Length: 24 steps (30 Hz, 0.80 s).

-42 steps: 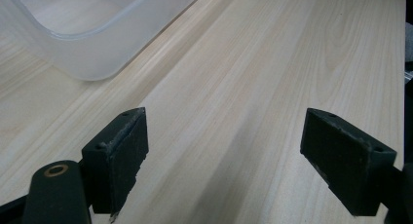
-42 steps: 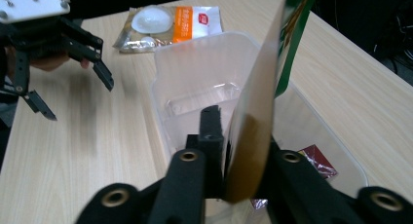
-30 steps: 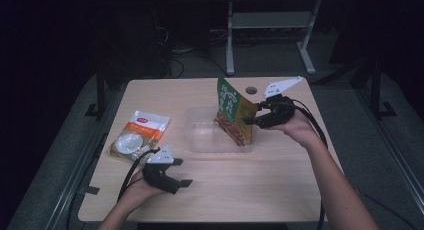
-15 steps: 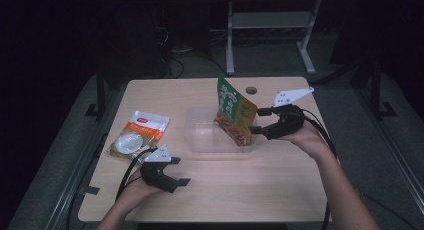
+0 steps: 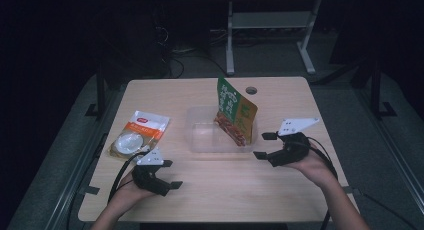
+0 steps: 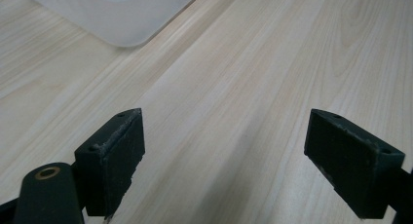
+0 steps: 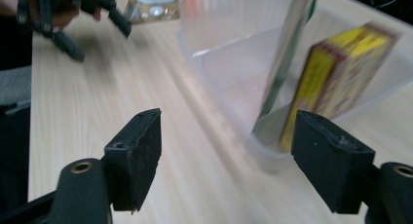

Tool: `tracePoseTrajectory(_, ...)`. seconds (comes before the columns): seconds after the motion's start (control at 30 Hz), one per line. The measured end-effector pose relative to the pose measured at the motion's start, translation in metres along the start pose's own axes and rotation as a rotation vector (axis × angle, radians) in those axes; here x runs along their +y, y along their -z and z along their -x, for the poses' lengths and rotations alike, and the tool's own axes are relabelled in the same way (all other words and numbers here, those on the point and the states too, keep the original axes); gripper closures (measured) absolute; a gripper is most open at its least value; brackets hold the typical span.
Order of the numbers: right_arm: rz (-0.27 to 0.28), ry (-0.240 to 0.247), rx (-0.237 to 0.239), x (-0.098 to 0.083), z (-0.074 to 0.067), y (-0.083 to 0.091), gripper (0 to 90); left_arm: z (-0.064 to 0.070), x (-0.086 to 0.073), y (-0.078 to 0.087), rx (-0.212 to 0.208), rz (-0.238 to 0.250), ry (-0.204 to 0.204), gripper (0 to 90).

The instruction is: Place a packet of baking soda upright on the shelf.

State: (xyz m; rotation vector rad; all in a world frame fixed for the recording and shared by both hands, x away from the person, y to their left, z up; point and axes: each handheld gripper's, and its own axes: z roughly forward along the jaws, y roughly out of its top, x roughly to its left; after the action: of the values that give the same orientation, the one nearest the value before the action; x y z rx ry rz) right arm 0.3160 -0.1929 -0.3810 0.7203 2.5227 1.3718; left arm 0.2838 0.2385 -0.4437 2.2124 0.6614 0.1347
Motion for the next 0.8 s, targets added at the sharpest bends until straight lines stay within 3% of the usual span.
tracePoseTrajectory(0.17,-0.043,-0.009,0.02,-0.016,-0.015,-0.006,24.4,-0.003,-0.002,0.003,0.018,-0.027,-0.018,14.7)
tracePoseTrajectory(0.3,-0.061,-0.021,0.022,-0.031,-0.025,-0.013,23.6,-0.005,-0.002,0.006,0.039,-0.024,0.001,14.7)
tracePoseTrajectory(0.43,-0.098,-0.031,0.055,-0.046,-0.034,-0.024,23.6,-0.011,-0.001,0.011,0.071,-0.033,0.015,14.8)
tracePoseTrajectory(0.57,-0.145,-0.008,0.073,-0.048,-0.038,-0.036,23.6,-0.019,-0.001,0.017,0.111,-0.042,0.035,14.8)
tracePoseTrajectory(0.8,-0.16,-0.009,0.083,-0.05,-0.039,-0.04,23.5,-0.037,0.003,0.029,0.175,-0.049,0.085,14.8)
